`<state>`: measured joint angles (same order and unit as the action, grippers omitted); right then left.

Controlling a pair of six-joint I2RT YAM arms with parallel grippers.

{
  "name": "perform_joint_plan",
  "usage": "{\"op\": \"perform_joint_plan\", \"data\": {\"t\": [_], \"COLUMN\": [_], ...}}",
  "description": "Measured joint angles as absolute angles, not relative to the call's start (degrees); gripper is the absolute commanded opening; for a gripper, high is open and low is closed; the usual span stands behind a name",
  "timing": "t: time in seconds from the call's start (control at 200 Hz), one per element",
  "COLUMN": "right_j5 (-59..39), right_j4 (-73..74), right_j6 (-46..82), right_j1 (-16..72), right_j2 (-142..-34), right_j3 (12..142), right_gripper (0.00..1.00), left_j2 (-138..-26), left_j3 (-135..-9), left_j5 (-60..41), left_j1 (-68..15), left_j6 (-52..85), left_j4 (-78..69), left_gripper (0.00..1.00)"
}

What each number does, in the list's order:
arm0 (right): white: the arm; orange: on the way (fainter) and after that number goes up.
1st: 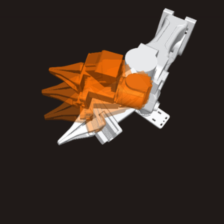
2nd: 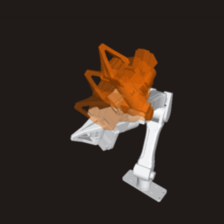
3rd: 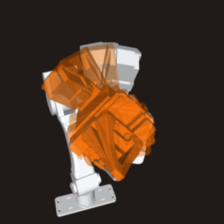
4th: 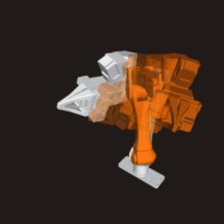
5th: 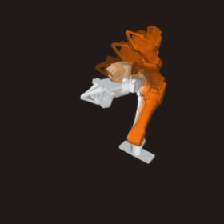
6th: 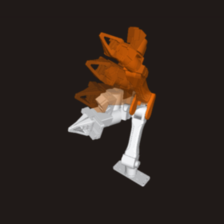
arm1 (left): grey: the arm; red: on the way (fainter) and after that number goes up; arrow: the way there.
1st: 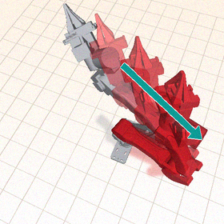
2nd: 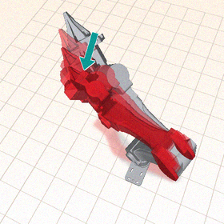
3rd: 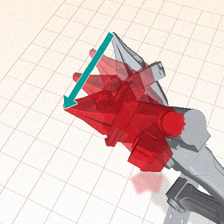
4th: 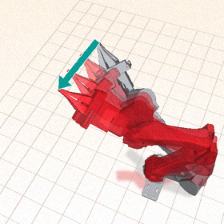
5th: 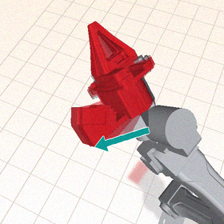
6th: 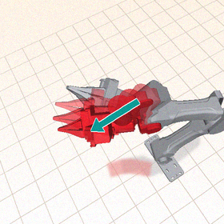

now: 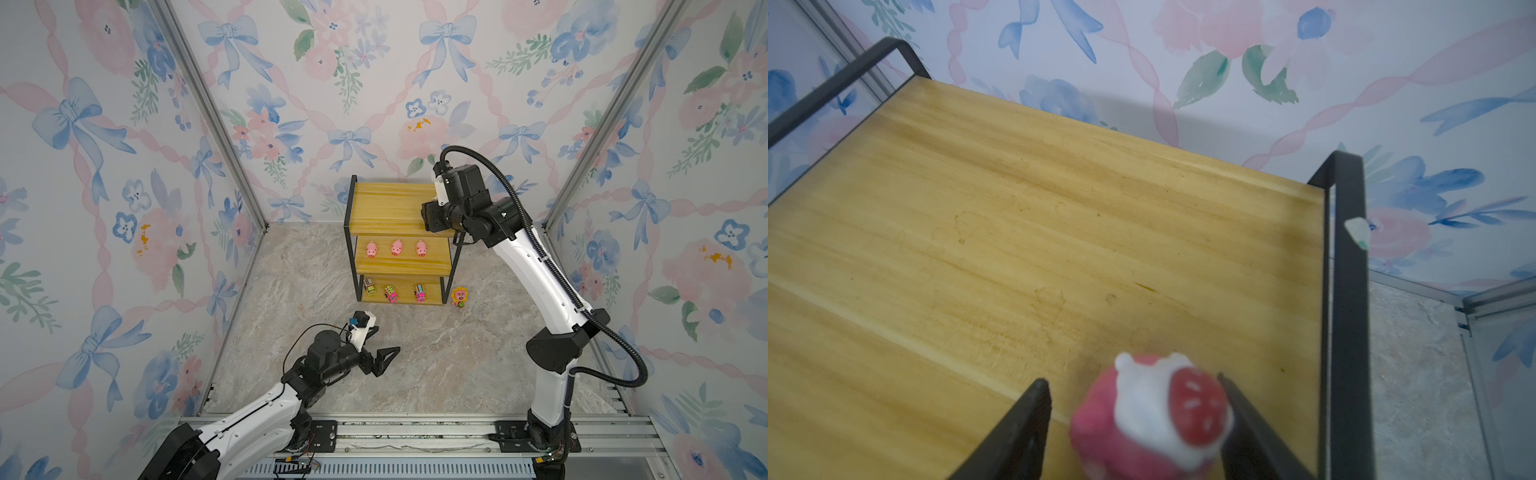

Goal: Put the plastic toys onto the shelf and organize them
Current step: 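Lower the strawberry figure onto the top shelf and open the right gripper, then withdraw the right gripper and move it above the yellow sunflower figure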

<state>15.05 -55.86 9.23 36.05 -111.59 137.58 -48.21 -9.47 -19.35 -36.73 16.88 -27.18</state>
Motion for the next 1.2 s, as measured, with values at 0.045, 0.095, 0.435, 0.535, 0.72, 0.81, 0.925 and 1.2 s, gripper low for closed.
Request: {"op": "perform_joint_plan", "data": {"t": [0.045, 0.095, 0.435, 0.535, 0.72, 0.81, 0.925, 1.2], "right_j5": [15.07, 15.07, 16.36, 18.26, 20.14, 19.49, 16.47, 7.81], "right_j4": [-55.64, -55.48, -55.31, -53.43, -46.74, -45.45, -45.21, -41.85], "right_j6": [9.10, 8.88, 8.05, 8.08, 11.31, 14.76, 18.65, 23.66], "right_j1": [36.05, 36.05, 37.23, 37.60, 31.42, 24.16, 19.05, 18.46], "right_j2": [-111.20, -110.48, -101.10, -93.80, -73.87, -66.96, -63.55, -74.81], "right_j3": [137.10, 136.33, 129.43, 122.28, 99.98, 90.17, 79.46, 62.98], "right_gripper": [0.70, 0.71, 0.73, 0.74, 0.73, 0.73, 0.74, 0.77], "left_j2": [-48.21, -48.21, -48.21, -48.18, -48.14, -48.14, -48.16, -50.00], "left_j3": [-9.47, -9.47, -9.47, -9.47, -9.47, -9.50, -9.50, -9.54], "left_j5": [-19.35, -19.35, -19.33, -19.31, -19.29, -19.31, -19.31, -19.35], "left_j1": [-36.73, -36.73, -36.73, -36.73, -36.73, -36.73, -36.73, -36.73], "left_j6": [16.88, 16.88, 16.88, 16.88, 16.88, 16.86, 16.84, 16.69], "left_j4": [-27.18, -27.18, -27.16, -27.11, -26.83, -26.52, -26.44, -26.06], "left_gripper": [0.98, 0.98, 0.98, 0.98, 0.98, 0.98, 0.98, 0.98]}}
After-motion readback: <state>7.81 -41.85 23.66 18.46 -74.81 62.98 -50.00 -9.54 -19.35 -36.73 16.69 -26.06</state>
